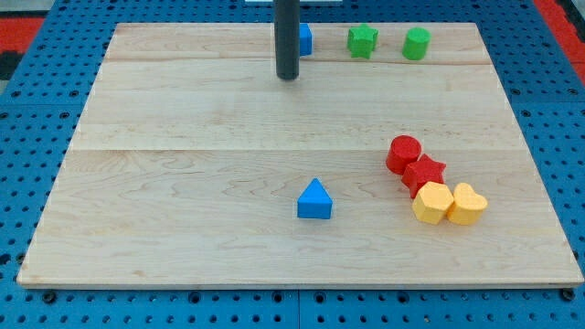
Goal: Move the blue triangle slightly to the left
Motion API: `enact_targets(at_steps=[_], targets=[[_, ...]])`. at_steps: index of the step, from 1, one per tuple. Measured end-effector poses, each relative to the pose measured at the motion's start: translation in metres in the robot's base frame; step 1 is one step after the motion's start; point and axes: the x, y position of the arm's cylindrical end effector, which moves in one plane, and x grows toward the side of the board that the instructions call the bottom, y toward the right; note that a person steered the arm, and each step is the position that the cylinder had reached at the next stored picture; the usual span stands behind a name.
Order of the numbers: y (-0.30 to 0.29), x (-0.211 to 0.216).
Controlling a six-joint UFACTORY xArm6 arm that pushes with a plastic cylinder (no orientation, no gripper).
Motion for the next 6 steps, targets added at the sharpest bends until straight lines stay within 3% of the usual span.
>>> enact_targets(at_steps=[1,3,4,6], targets=[[0.032,0.088],[0.097,0.171],[0.058,0.201],[0.004,0.152]])
